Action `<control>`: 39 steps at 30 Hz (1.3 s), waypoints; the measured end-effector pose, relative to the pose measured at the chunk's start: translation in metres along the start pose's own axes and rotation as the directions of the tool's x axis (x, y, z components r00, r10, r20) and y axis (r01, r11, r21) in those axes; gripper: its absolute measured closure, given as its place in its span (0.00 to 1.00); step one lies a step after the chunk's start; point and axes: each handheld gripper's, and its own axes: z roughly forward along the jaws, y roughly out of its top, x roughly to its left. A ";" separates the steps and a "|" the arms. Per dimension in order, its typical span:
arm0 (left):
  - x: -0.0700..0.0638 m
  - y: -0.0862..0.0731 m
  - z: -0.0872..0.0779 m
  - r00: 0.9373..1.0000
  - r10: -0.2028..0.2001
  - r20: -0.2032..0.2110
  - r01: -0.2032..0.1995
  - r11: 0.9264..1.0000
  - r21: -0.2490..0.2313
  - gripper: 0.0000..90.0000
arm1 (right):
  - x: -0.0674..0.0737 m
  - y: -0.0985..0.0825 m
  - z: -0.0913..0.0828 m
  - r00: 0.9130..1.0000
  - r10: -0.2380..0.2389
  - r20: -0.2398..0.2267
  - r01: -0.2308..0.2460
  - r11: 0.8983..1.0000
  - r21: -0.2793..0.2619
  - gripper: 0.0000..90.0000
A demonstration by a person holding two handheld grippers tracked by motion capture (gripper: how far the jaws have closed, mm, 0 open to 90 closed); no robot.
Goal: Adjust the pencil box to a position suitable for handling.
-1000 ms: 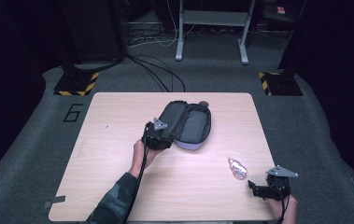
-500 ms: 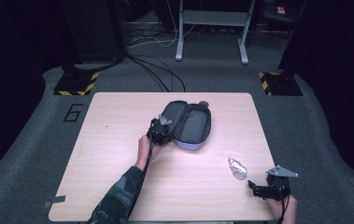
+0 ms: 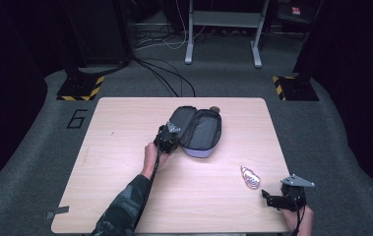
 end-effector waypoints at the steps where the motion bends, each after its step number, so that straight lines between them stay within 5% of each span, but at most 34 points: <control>1: 0.003 -0.001 -0.002 1.000 0.001 0.005 -0.001 1.000 -0.003 0.97 | 0.000 0.000 0.000 1.000 0.000 0.001 0.000 1.000 -0.003 0.07; 16: 0.032 -0.017 -0.023 0.999 0.036 0.021 -0.036 0.999 0.000 0.96 | -0.002 0.000 -0.001 1.000 -0.022 0.000 0.022 1.000 0.007 0.08; 19: 0.032 -0.017 -0.028 0.999 0.010 0.038 -0.010 1.000 -0.012 0.77 | -0.002 0.000 -0.001 1.000 -0.021 0.000 0.021 1.000 0.008 0.08; 23: 0.024 -0.013 -0.032 0.999 0.001 0.043 0.000 0.999 -0.032 0.51 | -0.002 0.000 -0.001 1.000 -0.020 0.001 0.020 1.000 0.007 0.08; 31: 0.001 -0.006 -0.035 0.993 0.020 0.116 -0.014 0.998 -0.054 0.21 | -0.001 0.000 -0.001 1.000 -0.013 0.000 0.013 1.000 0.001 0.08; 39: -0.028 0.000 -0.024 0.980 0.065 0.187 -0.056 0.997 -0.050 0.18 | -0.002 0.000 -0.001 1.000 -0.014 0.002 0.014 1.000 -0.001 0.08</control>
